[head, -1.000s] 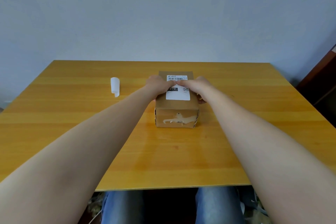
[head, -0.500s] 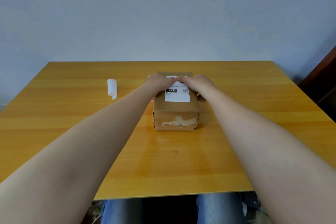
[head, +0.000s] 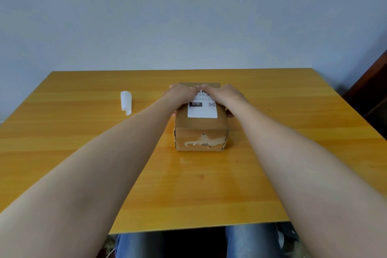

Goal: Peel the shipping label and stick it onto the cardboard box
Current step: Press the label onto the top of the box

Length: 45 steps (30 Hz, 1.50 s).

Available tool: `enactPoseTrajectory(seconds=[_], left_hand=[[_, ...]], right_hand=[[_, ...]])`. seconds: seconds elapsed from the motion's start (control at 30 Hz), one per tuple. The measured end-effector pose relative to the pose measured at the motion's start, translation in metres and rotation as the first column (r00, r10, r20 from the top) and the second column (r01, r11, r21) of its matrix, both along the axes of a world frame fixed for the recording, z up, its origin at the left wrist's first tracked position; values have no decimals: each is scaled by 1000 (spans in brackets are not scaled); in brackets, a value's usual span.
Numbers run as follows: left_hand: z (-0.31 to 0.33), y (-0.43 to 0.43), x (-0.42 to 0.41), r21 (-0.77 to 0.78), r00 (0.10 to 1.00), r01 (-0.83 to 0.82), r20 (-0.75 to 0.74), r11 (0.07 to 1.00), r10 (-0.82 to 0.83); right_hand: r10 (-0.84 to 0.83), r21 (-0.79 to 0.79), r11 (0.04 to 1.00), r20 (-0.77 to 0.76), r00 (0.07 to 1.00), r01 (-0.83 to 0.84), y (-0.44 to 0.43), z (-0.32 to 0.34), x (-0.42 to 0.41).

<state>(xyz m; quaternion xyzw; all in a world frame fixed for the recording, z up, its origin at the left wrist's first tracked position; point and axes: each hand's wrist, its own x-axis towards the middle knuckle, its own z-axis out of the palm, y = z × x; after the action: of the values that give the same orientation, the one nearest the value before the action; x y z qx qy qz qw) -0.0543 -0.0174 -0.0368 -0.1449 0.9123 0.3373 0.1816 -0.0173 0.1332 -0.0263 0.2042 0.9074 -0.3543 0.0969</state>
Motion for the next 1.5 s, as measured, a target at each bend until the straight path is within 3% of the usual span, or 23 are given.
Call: enactPoseTrajectory(seconds=[0.2, 0.33, 0.47, 0.93, 1.5], left_hand=[[8, -3, 14, 23, 999, -21, -24, 1000, 21], [9, -13, 25, 147, 994, -90, -55, 985, 99], [11, -18, 37, 155, 991, -114, -55, 981, 123], [13, -23, 47, 108, 998, -15, -57, 994, 22], [21, -13, 26, 28, 998, -45, -40, 999, 46]], right_hand=[[-40, -214, 976, 3, 999, 40, -1, -7, 3], [-28, -312, 950, -47, 999, 12, 2, -5, 9], [-21, -363, 932, -80, 997, -10, 4, -6, 18], [2, -376, 926, -79, 997, -32, 6, -5, 26], [2, -151, 988, -67, 998, -12, 1, -9, -4]])
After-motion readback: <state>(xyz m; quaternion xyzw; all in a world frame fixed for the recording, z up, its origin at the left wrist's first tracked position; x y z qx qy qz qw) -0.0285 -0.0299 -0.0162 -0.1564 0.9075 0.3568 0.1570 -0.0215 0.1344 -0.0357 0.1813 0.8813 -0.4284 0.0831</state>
